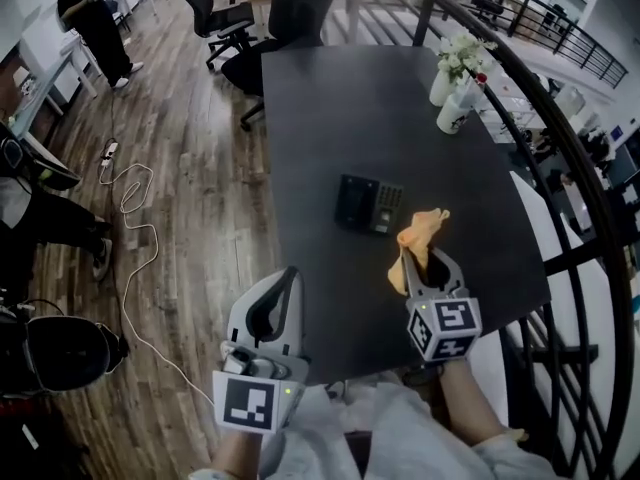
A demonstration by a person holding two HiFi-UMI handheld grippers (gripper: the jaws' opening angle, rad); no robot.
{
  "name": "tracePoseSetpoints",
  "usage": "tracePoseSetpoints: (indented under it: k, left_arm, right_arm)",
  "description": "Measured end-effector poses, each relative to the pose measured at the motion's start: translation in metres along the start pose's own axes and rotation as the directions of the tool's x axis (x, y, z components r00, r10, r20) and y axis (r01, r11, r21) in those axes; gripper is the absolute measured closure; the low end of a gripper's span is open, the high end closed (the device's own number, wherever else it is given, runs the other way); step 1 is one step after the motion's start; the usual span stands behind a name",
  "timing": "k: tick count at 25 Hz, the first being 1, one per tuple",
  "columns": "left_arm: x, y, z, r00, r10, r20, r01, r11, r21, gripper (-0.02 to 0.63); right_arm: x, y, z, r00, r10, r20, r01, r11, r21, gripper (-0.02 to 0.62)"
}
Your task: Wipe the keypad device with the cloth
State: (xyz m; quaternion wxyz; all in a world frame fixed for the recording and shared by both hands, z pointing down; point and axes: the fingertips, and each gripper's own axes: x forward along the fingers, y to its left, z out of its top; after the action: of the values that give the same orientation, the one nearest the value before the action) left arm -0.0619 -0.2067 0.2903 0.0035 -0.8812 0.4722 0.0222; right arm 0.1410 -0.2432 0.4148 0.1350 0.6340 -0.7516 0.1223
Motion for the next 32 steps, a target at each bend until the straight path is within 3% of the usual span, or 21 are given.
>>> tracePoseSetpoints:
  k: [32]
  left_arm:
    - [0.042, 0.02, -0.029, 0.988, 0.12, -0.092, -0.122, 0.993, -0.008, 0.594]
  right_arm:
    - [0.144, -0.042, -0.042, 0.985, 0.015, -0.171, -0.02, 0.999, -0.028, 0.497]
